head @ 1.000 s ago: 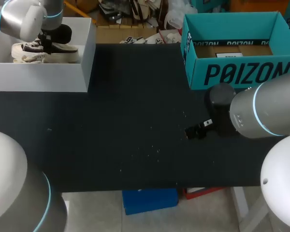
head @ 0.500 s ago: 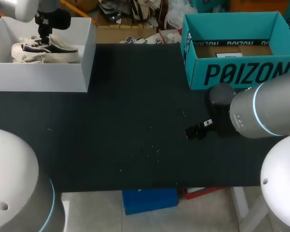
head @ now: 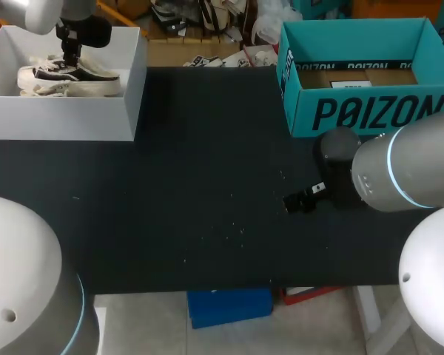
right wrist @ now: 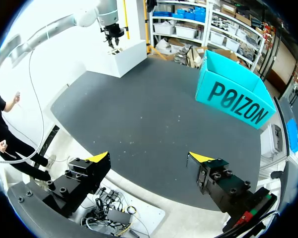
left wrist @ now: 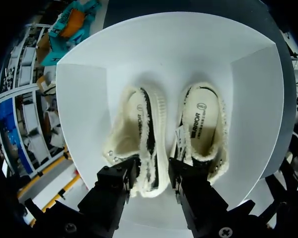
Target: Take the shoe out of the shoebox, open the shoe tongue, remove and reinsert the insole, then place the shoe into the shoebox
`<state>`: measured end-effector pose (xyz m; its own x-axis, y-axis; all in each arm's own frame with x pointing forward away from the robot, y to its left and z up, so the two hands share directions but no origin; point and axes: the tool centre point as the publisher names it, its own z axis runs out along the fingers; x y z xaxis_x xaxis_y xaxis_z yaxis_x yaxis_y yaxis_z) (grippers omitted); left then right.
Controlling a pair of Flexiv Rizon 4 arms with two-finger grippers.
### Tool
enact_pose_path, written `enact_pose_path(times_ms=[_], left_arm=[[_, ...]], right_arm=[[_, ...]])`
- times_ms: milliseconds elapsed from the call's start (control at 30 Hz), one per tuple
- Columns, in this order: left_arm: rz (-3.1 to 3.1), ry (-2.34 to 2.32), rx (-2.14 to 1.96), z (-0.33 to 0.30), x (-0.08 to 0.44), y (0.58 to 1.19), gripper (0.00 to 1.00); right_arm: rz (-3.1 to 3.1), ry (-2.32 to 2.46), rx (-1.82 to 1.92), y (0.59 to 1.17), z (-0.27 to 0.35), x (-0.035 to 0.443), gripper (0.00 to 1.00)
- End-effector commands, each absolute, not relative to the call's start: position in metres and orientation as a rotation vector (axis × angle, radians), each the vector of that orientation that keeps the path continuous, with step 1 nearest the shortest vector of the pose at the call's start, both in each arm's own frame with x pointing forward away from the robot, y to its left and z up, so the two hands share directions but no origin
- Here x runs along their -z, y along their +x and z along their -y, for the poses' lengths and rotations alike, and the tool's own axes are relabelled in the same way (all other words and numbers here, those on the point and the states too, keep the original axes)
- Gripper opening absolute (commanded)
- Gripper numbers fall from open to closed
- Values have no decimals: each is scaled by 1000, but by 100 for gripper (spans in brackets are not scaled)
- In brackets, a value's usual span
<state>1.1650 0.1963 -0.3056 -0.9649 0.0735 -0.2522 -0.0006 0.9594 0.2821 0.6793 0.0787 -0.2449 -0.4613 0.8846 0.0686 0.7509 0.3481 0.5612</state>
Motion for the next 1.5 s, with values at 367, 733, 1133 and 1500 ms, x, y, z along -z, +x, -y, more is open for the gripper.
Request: enact_pose_path(times_ms=[367,733,1133,1500], left_arm=[[-2914,6,-423,-213,328,1185,44],[-2962,-25,-491,-224,357,1198,45],[-2997,4,-533,-222,373,1205,9],[-2999,71,-529,-216,362,1195,0]], right_arm=[[-2363,1469,-780,679,-80,245,100],[-2363,1469,-780,679,-80,245,100],[-2363,1469,-780,679,-80,245,100],[-2363,1469,-780,679,-80,245,100]])
